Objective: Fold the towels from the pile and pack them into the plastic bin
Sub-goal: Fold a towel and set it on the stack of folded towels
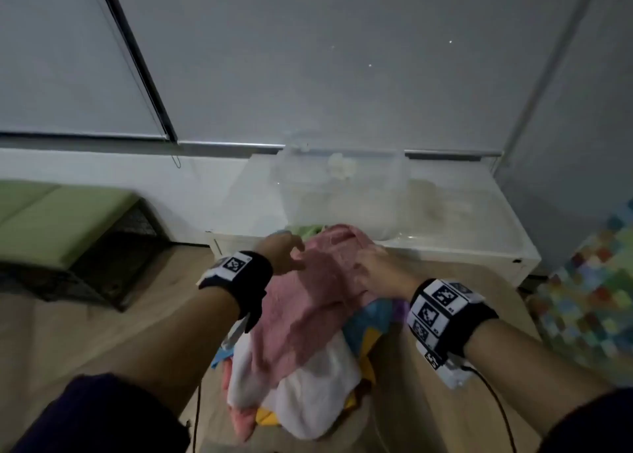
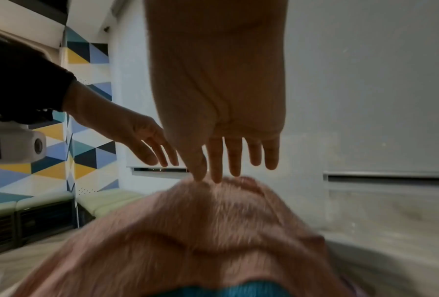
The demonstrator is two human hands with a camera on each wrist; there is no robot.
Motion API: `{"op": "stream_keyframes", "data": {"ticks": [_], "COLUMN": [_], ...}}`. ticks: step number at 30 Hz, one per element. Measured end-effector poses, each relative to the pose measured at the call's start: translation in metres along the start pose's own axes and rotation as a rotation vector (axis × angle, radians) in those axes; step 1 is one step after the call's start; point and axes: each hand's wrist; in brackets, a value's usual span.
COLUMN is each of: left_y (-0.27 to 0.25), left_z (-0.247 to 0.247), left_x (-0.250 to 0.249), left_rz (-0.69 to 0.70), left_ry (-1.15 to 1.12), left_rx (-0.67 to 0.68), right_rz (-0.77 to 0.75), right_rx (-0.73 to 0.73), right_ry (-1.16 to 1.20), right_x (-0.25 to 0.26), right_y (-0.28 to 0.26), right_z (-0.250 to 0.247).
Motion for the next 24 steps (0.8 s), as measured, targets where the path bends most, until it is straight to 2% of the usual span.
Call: {"op": "stream_keyframes", "data": {"ticks": [4,8,9,12,15,18,21,24], "left_y": [0.015,0.029,0.029,0.016,-0.005,-0.034,-0.062,-0.083], "left_z": [0.062,0.101,0.107,0.112,0.112,0.11,0.112,0.12], "left_x": [0.027,0.038,0.039,0.033,0.03,0.021,0.009,-0.001], "left_rz": [-0.093,-0.107,-0.095,-0.084,-0.06,0.025,0.138,0.157], "left_ry": [-0.159,-0.307,-0.328,-0.416,-0.479,-0.531,-0.6,-0.453], "left_rx": [-0.091,-0.318,-0.368,-0.512,-0.618,-0.694,-0.585,-0.407], "right_rz": [-0.044,-0.121,-0.129,-0.167,-0.177,-0.167,-0.147,-0.093], "right_rx": [-0.144,-0.446,-0.471,-0.539,-0.719,-0.897,-0.974,-0.794], "right_ry": [0.024,-0.13,-0.136,-0.109,-0.092,-0.107,-0.124,-0.095], "right_x": [-0.001,-0.009,-0.01,-0.01,0.002,0.012,0.01,0.001], "right_y": [0.004,0.006,0.006,0.005,-0.012,-0.045,-0.084,-0.116], "right_z": [0.053,0.093,0.099,0.106,0.1,0.09,0.091,0.108]}}
Point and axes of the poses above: each hand's wrist, its own y-axis towards the middle knuckle, its own z-axis out of the palm, x = y × z, and after that the axes turned 11 degrees about -z, right-handed
